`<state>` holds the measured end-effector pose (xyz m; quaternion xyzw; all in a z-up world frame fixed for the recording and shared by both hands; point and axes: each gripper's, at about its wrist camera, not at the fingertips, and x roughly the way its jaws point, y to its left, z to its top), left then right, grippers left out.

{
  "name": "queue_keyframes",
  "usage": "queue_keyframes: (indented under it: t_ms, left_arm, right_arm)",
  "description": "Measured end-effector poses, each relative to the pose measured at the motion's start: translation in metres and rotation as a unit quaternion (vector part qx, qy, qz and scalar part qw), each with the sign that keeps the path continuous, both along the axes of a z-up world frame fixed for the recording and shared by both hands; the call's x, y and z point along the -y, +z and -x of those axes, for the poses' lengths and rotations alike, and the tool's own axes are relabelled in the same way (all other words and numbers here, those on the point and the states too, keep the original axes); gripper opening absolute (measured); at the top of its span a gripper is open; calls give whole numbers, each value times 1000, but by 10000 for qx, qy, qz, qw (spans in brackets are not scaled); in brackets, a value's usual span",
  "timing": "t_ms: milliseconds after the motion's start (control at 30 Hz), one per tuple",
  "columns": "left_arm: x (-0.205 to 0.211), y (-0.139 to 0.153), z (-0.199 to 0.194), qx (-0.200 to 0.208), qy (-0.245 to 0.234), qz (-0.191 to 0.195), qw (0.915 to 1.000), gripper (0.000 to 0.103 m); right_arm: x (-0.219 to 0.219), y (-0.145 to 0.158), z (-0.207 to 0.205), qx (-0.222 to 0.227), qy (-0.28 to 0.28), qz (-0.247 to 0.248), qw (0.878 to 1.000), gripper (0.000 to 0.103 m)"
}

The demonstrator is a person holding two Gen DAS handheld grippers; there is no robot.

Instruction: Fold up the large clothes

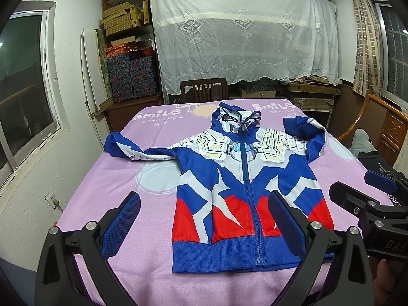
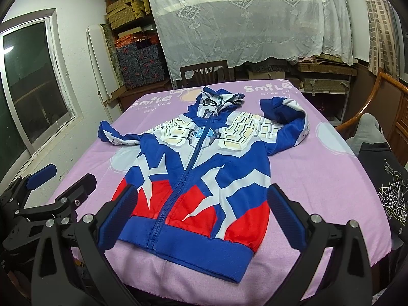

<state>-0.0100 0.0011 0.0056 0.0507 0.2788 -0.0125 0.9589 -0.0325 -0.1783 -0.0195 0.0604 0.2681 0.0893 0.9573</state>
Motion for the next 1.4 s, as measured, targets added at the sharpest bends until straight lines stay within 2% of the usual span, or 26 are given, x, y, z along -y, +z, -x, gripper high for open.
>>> queue_keyframes:
  t_ms: [1400]
  left_arm:
    - [0,-3,1,11,5,-16,10000,100]
  right_arm:
    - [2,-3,2,-43,-10,-117,9999,99]
